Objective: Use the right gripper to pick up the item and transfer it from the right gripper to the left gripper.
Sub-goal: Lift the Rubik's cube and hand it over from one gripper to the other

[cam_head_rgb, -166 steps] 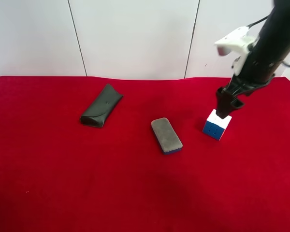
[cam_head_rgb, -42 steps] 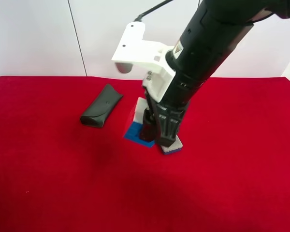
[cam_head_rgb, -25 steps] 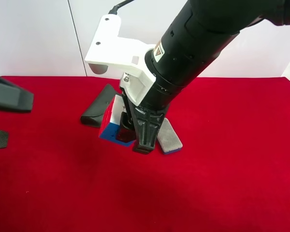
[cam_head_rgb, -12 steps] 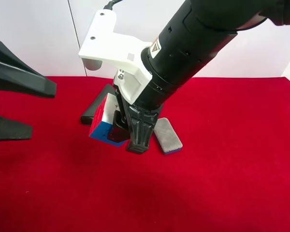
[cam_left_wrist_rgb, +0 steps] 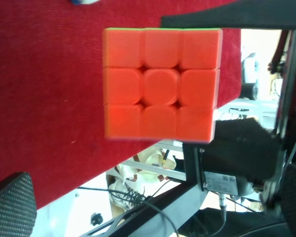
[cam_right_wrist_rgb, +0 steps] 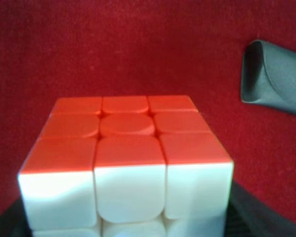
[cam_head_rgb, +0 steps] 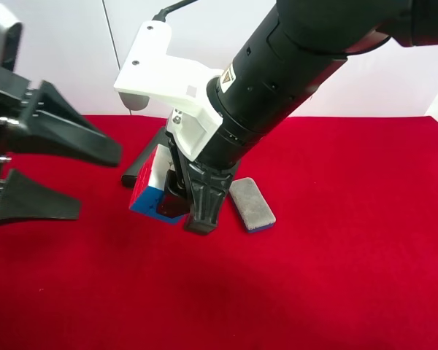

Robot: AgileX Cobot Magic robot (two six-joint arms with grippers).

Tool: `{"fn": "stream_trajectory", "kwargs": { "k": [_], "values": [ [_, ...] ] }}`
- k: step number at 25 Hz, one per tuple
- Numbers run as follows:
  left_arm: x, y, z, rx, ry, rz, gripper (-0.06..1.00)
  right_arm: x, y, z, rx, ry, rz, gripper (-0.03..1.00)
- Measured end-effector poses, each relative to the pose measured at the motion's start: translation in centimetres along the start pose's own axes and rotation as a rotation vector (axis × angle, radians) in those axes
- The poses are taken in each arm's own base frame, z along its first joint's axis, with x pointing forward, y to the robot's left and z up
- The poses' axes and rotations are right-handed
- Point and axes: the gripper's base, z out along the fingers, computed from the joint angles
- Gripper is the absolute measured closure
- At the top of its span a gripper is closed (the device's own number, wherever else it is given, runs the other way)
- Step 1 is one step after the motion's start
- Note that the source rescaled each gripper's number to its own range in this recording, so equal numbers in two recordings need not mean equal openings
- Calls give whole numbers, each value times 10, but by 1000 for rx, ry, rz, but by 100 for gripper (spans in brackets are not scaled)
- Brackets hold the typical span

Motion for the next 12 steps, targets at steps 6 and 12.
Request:
{"fn": "stream_trajectory", "kwargs": {
  "k": [6,12],
  "values": [
    [-7,-1,24,30,10,-23,-6,-2,1,0,-15,-19,-3,97],
    [-15,3,34,53,-1,-38,-6,-3,2,0,-27,-36,-6,97]
  ]
}}
